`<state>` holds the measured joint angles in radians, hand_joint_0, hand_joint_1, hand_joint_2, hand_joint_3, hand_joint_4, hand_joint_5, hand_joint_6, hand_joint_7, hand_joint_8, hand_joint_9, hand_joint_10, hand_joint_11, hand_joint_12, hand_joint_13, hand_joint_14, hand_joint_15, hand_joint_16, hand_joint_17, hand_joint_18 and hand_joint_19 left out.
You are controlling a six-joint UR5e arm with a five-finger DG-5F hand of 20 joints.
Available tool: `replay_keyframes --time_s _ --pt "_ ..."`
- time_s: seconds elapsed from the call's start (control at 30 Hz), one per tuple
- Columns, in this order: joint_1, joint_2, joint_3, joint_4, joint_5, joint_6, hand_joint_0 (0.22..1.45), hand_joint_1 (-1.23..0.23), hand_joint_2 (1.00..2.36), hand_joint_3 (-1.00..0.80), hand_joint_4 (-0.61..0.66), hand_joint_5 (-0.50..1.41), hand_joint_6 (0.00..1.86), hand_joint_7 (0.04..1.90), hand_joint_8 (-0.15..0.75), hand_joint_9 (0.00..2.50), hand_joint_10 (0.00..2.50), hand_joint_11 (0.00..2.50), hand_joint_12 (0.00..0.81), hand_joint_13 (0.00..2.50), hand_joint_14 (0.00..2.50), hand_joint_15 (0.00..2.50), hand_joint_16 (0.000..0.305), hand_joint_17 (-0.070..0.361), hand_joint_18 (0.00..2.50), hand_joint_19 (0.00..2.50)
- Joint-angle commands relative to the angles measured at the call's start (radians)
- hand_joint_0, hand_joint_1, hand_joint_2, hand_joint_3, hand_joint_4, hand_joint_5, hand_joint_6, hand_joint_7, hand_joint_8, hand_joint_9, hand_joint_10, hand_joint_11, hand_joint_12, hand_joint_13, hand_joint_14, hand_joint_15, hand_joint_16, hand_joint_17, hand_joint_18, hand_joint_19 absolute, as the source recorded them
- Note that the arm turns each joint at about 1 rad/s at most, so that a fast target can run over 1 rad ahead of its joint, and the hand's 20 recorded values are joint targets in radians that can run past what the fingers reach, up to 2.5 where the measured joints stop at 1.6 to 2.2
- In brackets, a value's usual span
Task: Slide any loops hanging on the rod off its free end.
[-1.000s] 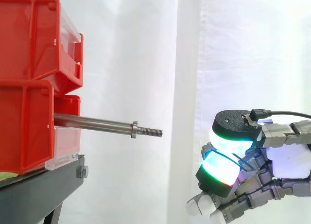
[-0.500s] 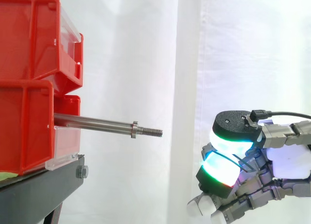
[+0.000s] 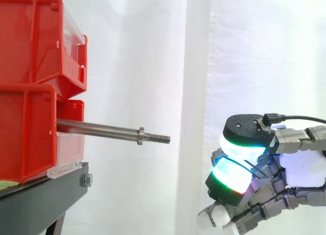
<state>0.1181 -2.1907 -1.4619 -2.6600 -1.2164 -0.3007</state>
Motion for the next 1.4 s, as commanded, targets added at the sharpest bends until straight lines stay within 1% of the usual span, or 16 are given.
replay_keyframes --time_s 0.0,0.1,0.17,0.2,0.27,0.33,0.37,0.47,1.37 --pt "0.000 0.000 0.000 0.000 0.000 0.000 0.52 -0.70 1.01 0.05 -0.08 -0.07 0.86 1.09 0.317 0.93 0.01 0.36 0.429 0.47 0.00 0.12 0.070 0.157 0.52 0.23" --pt "0.000 -0.001 0.000 0.000 0.000 0.000 0.52 -0.69 1.03 0.05 -0.08 -0.07 0.86 1.08 0.319 0.94 0.01 0.37 0.429 0.49 0.00 0.13 0.070 0.158 0.54 0.23" --pt "0.000 0.000 0.000 0.000 0.000 0.000 0.50 -0.68 1.11 0.04 -0.07 -0.07 0.86 1.07 0.324 0.97 0.01 0.36 0.428 0.52 0.00 0.13 0.071 0.159 0.56 0.23" --pt "0.000 -0.001 0.000 0.000 0.000 0.000 0.50 -0.68 1.13 0.04 -0.08 -0.06 0.86 1.07 0.328 0.98 0.01 0.36 0.431 0.53 0.00 0.14 0.071 0.160 0.57 0.23" --pt "0.000 -0.001 0.000 0.000 0.000 0.000 0.48 -0.65 1.23 0.02 -0.09 -0.06 0.86 1.06 0.333 1.03 0.01 0.40 0.435 0.57 0.01 0.17 0.071 0.161 0.60 0.25" --pt "0.000 0.000 0.000 0.000 0.000 0.000 0.47 -0.64 1.25 0.02 -0.09 -0.06 0.86 1.05 0.335 1.04 0.01 0.40 0.437 0.58 0.01 0.18 0.072 0.161 0.61 0.25" --pt "0.000 0.000 0.000 0.000 0.000 0.000 0.45 -0.63 1.34 -0.01 -0.09 -0.05 0.86 1.06 0.337 1.05 0.01 0.41 0.439 0.59 0.01 0.18 0.072 0.162 0.62 0.25" --pt "0.000 0.000 0.000 0.000 0.000 0.000 0.45 -0.61 1.38 -0.02 -0.09 -0.05 0.86 1.05 0.336 1.06 0.01 0.41 0.444 0.62 0.01 0.20 0.073 0.163 0.64 0.26" --pt "0.000 0.000 0.000 0.000 0.000 0.000 0.45 -0.60 1.39 -0.03 -0.09 -0.05 0.85 1.04 0.340 1.08 0.01 0.42 0.449 0.63 0.01 0.20 0.073 0.164 0.66 0.27"
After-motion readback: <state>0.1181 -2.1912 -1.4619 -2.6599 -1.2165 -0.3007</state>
